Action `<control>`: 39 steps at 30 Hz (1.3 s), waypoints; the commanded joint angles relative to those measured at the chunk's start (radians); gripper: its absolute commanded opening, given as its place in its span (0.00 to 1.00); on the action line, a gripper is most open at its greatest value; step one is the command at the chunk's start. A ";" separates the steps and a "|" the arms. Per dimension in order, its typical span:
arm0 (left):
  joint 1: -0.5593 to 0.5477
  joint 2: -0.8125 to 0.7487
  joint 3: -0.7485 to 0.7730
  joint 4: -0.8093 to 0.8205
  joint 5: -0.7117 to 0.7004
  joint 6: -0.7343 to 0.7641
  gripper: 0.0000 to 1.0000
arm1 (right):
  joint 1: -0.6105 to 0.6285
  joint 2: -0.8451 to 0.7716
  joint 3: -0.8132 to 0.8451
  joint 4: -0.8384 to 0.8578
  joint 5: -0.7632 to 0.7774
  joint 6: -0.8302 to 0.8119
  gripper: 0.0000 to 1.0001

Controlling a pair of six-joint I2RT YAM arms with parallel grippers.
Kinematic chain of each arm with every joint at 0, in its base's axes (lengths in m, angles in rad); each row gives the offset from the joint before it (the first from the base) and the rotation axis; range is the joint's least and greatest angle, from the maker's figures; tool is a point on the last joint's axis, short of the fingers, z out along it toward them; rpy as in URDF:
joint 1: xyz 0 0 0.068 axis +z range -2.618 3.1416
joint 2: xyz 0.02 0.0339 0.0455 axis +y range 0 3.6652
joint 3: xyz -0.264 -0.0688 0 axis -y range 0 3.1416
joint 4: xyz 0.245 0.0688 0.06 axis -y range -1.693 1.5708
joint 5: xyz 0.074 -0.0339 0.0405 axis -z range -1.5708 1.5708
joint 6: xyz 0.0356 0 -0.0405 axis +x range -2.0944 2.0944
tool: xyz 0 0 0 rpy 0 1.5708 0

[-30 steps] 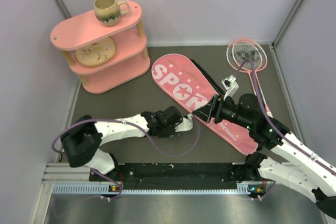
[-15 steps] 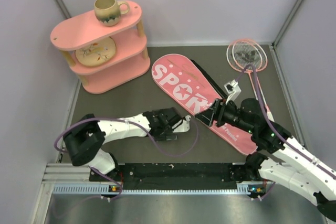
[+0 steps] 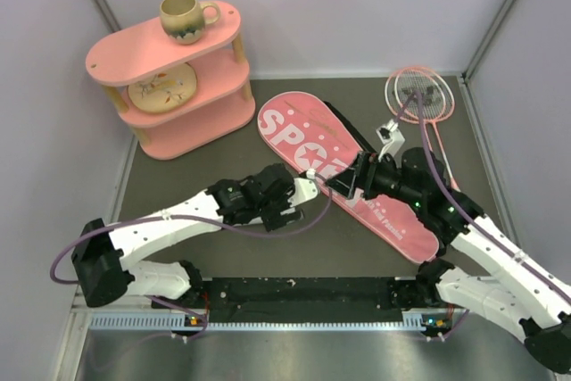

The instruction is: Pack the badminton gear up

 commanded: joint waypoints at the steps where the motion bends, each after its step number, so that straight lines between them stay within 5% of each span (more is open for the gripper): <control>1: -0.022 -0.153 0.039 0.236 0.095 -0.148 0.95 | -0.058 0.224 -0.044 -0.088 -0.028 -0.087 0.82; 6: -0.020 -0.318 -0.053 0.455 -0.027 -0.240 0.94 | -0.023 0.401 -0.173 0.353 -0.278 0.011 0.82; 12: -0.019 -0.547 -0.243 0.644 -0.131 -0.221 0.97 | 0.011 0.492 -0.237 0.657 -0.304 0.176 0.79; 16: -0.017 -0.560 -0.275 0.581 -0.137 -0.228 0.97 | 0.011 0.343 -0.190 0.537 -0.275 0.157 0.83; 20: -0.016 -0.567 -0.271 0.580 -0.328 -0.283 0.98 | 0.009 0.326 -0.165 0.405 -0.181 0.095 0.86; 30: -0.016 -0.671 -0.266 0.649 -0.331 -0.287 0.95 | 0.110 0.547 -0.201 0.559 -0.177 0.104 0.66; 39: -0.016 -0.733 -0.271 0.591 -0.323 -0.286 0.94 | 0.221 0.805 -0.170 0.829 -0.264 0.317 0.43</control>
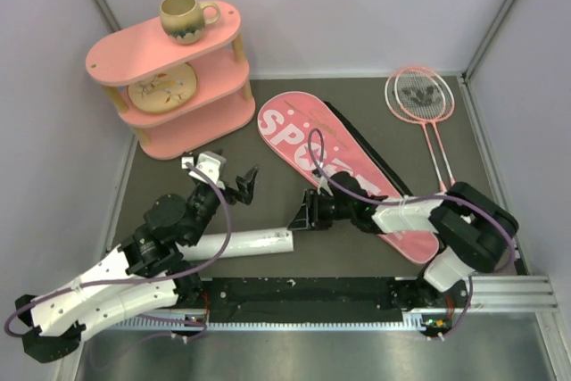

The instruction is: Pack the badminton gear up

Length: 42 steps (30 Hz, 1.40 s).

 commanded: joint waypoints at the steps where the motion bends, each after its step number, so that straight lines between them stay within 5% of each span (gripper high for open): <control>1: 0.001 -0.030 -0.006 0.016 0.008 -0.008 0.94 | 0.057 0.112 0.049 0.207 -0.047 0.127 0.41; 5: 0.001 -0.036 -0.009 0.002 0.005 -0.004 0.94 | 0.083 0.177 0.077 0.302 -0.078 0.214 0.31; 10: 0.001 -0.038 -0.020 0.008 0.004 0.002 0.95 | 0.094 0.280 0.132 0.472 -0.105 0.359 0.31; 16: 0.001 -0.007 -0.018 0.005 0.012 -0.005 0.97 | 0.153 0.448 0.304 0.627 -0.210 0.480 0.35; 21: 0.001 0.046 0.014 -0.031 0.018 -0.057 0.99 | -0.001 0.321 0.131 0.701 -0.204 0.419 0.44; 26: 0.002 0.118 0.041 -0.035 0.041 -0.137 0.99 | -0.155 0.021 0.099 0.245 -0.233 0.129 0.64; 27: 0.002 0.128 0.055 -0.032 0.049 -0.143 0.99 | -0.179 -0.030 0.111 -0.025 -0.196 -0.016 0.69; 31: 0.014 0.175 0.100 -0.028 0.119 -0.180 0.99 | -0.364 -0.199 0.241 -0.536 0.081 -0.291 0.85; 38: 0.106 0.310 0.205 -0.051 0.395 -0.300 0.99 | -0.800 -0.171 0.338 -0.629 -0.001 -0.380 0.85; 42: 0.244 0.411 0.331 -0.117 0.717 -0.442 0.99 | -0.899 0.017 0.451 -0.678 -0.011 -0.462 0.85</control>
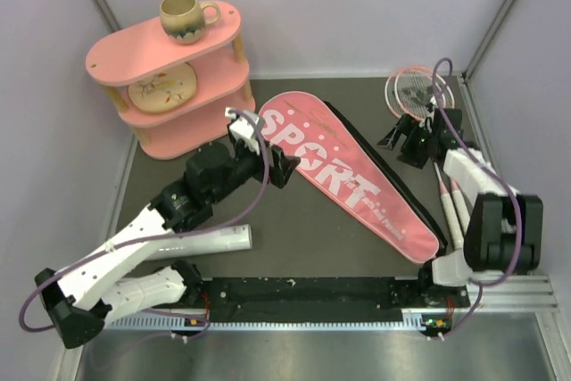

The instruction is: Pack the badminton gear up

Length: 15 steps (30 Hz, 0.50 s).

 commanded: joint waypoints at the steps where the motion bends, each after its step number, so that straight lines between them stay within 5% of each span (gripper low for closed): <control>1: 0.149 0.093 0.122 -0.027 0.365 -0.178 0.98 | -0.074 0.182 0.150 -0.160 -0.002 -0.159 0.85; 6: 0.216 0.156 0.161 0.024 0.499 -0.272 0.95 | -0.081 0.353 0.297 -0.318 0.044 -0.322 0.82; 15: 0.217 0.265 0.144 0.165 0.654 -0.365 0.88 | 0.033 0.411 0.261 -0.320 -0.040 -0.412 0.75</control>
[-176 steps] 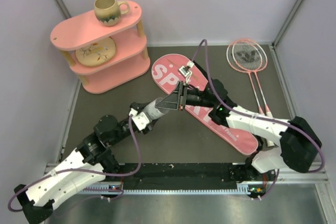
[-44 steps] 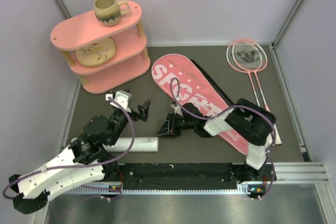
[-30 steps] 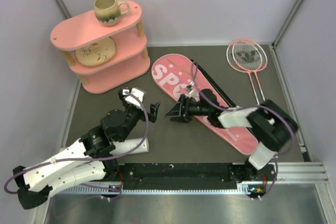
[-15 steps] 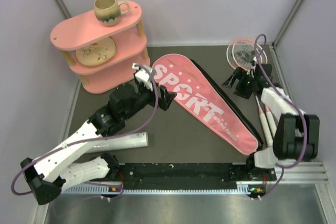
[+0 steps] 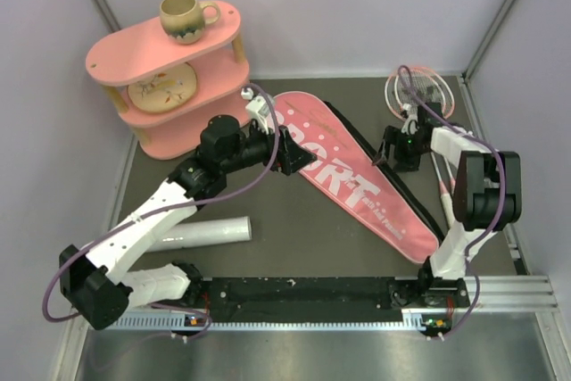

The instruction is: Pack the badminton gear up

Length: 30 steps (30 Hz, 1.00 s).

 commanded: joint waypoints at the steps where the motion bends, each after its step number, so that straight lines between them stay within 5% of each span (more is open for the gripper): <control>1: 0.003 0.057 0.028 0.125 0.126 -0.065 0.88 | 0.108 0.029 -0.002 -0.008 -0.041 -0.071 0.74; 5: 0.003 0.091 0.034 0.122 0.157 -0.071 0.86 | 0.172 0.060 -0.027 0.037 -0.032 -0.057 0.68; 10: 0.005 0.099 0.046 0.067 0.137 -0.038 0.85 | 0.226 0.045 -0.067 0.097 -0.018 0.024 0.38; 14: 0.009 0.106 0.086 -0.022 0.056 0.013 0.86 | 0.239 -0.049 -0.083 0.153 -0.010 0.133 0.00; 23: 0.008 0.203 0.124 -0.092 0.031 0.001 0.86 | 0.252 -0.353 -0.275 0.475 -0.107 0.568 0.00; 30: -0.073 0.336 0.153 -0.079 -0.021 -0.024 0.88 | 0.407 -0.495 -0.393 0.680 0.040 0.814 0.00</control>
